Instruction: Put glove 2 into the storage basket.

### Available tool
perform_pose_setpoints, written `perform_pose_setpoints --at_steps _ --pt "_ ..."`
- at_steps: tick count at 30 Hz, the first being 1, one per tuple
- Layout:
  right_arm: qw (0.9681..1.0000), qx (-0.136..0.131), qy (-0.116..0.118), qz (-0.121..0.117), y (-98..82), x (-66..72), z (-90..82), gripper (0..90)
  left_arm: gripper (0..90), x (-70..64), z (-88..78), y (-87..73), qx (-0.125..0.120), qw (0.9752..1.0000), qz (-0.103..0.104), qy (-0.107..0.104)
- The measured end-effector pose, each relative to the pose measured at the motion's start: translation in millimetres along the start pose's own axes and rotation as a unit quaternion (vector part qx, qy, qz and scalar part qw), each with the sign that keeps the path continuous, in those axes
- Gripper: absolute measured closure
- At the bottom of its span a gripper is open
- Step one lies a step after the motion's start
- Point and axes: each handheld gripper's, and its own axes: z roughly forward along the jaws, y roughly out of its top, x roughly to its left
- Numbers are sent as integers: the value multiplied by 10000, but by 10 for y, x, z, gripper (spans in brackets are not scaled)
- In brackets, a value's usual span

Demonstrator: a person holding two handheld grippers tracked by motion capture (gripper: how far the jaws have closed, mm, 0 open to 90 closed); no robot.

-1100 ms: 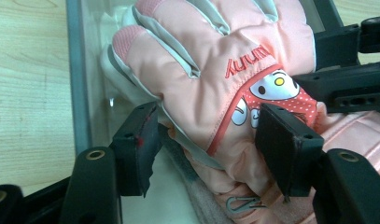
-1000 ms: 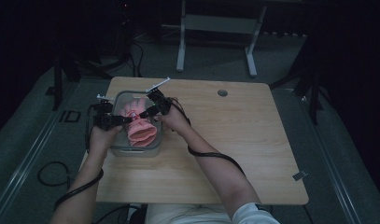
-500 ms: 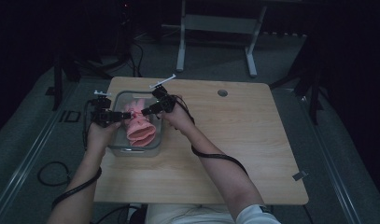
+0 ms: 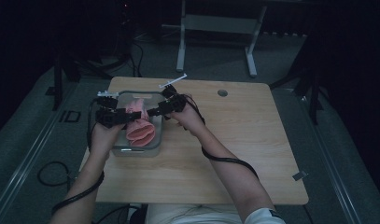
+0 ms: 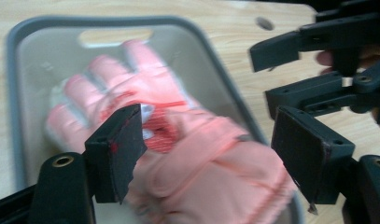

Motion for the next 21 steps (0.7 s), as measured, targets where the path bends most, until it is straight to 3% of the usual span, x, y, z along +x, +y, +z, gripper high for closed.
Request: perform_pose_setpoints --at_steps 2,4,7,13,18,21 --pt "9999 -23 71 -96 -19 4 -40 252 153 -86 10 -12 19 9999 157 -9" --pt "9999 -39 80 -137 -36 14 -85 247 132 -168 8 -29 -46 9995 303 27" --pt "9998 -48 78 -200 -79 17 -150 234 18 -249 -5 -56 -120 9993 335 -82" --pt "9991 -41 34 -429 -266 3 -256 191 18 -433 -54 -152 -271 9960 599 -605" --pt "9989 -12 78 -471 -418 -37 -342 185 17 -632 -46 -246 -297 9921 848 -874" --pt "9985 -9 147 -534 -477 -48 -388 186 18 -761 -34 -322 -478 9885 1004 -1025"
